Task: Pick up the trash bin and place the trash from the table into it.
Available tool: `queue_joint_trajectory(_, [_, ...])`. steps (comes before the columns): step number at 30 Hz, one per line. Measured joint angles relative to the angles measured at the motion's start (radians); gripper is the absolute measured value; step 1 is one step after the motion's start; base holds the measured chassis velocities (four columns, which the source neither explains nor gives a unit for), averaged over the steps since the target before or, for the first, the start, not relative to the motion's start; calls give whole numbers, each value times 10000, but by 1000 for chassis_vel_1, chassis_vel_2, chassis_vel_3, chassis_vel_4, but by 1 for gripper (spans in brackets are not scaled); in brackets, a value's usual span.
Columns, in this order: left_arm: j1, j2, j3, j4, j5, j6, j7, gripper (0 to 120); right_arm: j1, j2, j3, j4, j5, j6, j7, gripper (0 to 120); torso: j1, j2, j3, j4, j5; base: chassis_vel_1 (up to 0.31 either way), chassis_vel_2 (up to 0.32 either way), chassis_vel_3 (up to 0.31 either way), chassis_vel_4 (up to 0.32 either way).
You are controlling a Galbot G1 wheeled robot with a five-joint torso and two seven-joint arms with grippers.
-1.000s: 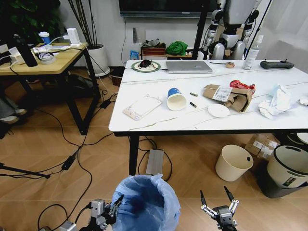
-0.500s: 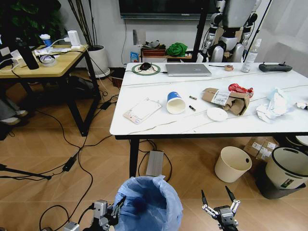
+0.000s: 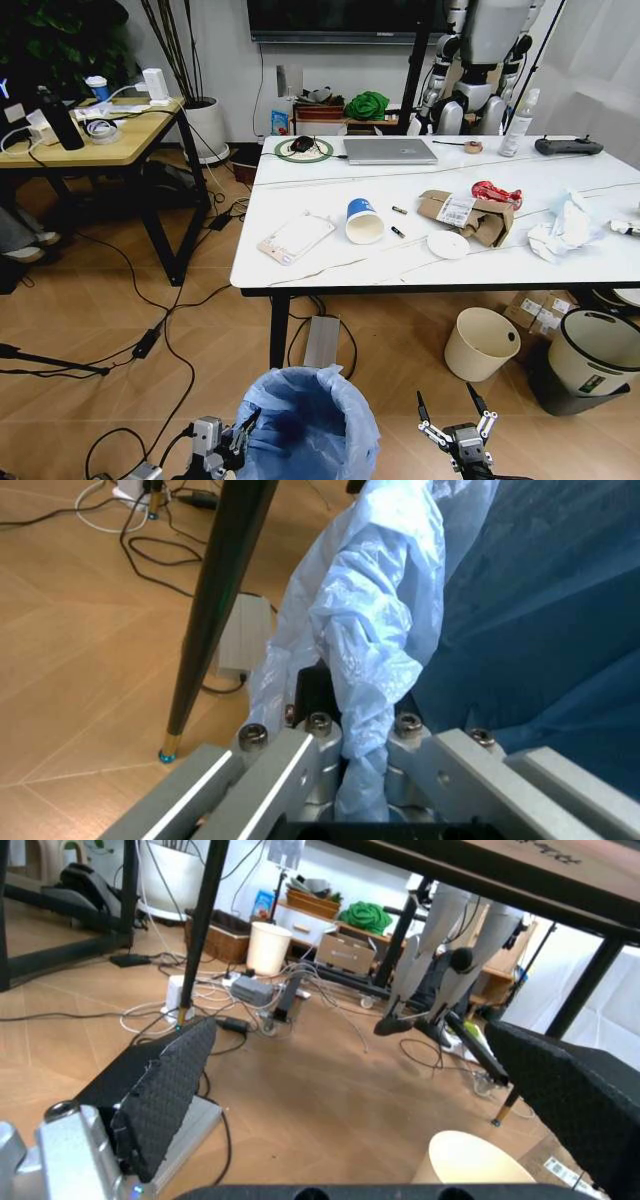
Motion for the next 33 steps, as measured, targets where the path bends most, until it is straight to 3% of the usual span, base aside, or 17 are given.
queue_joint_trajectory(33, [23,-69,39,-83,164,23,31,0,-35,0,79,109,178,9,21,100,624,1483,859,0,0,0,0,0,0])
